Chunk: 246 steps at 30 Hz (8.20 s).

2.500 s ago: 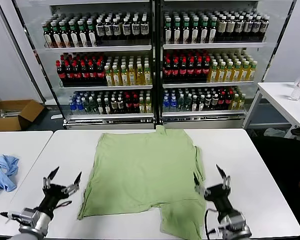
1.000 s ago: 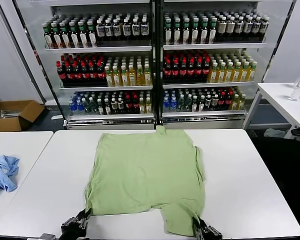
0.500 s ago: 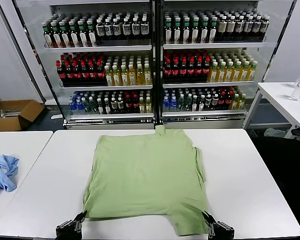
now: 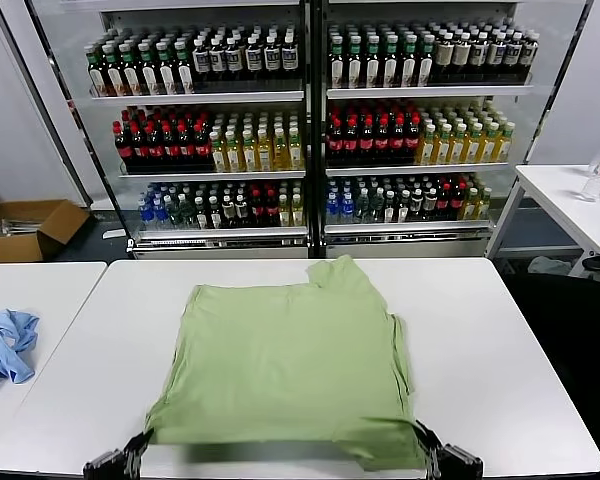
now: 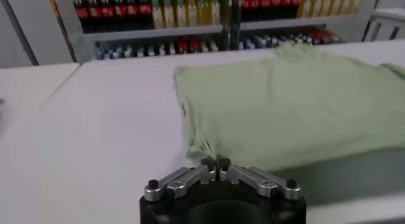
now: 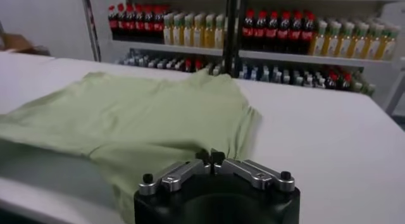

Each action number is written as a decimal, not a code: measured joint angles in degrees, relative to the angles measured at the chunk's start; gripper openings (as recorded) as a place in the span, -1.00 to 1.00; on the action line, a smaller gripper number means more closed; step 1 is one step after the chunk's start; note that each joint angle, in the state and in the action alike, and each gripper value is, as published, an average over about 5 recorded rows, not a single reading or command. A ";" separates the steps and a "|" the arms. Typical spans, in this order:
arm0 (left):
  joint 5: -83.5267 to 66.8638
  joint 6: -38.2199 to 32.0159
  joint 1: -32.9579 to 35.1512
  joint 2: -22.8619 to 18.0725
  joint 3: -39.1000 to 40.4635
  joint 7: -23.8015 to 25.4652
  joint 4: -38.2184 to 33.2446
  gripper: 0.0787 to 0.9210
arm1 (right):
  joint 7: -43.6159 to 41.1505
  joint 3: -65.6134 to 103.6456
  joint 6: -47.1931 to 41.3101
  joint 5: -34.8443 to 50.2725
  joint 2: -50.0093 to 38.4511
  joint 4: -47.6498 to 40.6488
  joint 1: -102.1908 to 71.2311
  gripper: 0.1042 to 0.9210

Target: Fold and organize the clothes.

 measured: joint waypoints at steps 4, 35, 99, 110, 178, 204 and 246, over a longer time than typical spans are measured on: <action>-0.95 0.40 -6.57 0.52 1.88 0.16 2.35 -0.99 | 0.24 -1.84 -2.12 0.11 0.54 -2.45 6.38 -1.00; 4.48 0.62 -39.06 -2.96 16.86 3.64 29.67 -0.25 | 0.58 -13.90 -7.37 -6.61 5.50 -21.23 30.05 -0.24; 4.10 6.46 -5.23 -2.22 2.59 10.44 6.37 -0.91 | 2.07 -1.10 -3.72 -6.52 4.06 -5.01 -0.68 -0.69; 2.78 6.83 -6.89 -1.19 -0.71 12.01 4.70 -0.18 | 2.29 1.82 -7.61 -1.99 2.12 -0.58 2.83 0.09; 2.91 6.68 -56.66 0.39 23.92 18.17 45.92 -0.72 | -0.71 -22.61 -9.07 -3.88 25.06 -74.89 75.95 -0.73; -5.43 2.98 -39.00 4.71 13.91 21.21 31.48 -0.99 | 3.47 -11.93 -14.46 8.23 8.63 -24.19 43.19 -1.00; -1.65 5.77 -27.57 3.62 7.28 19.06 21.61 -0.10 | 4.88 -2.15 -11.42 -2.91 7.17 -4.72 11.06 -0.03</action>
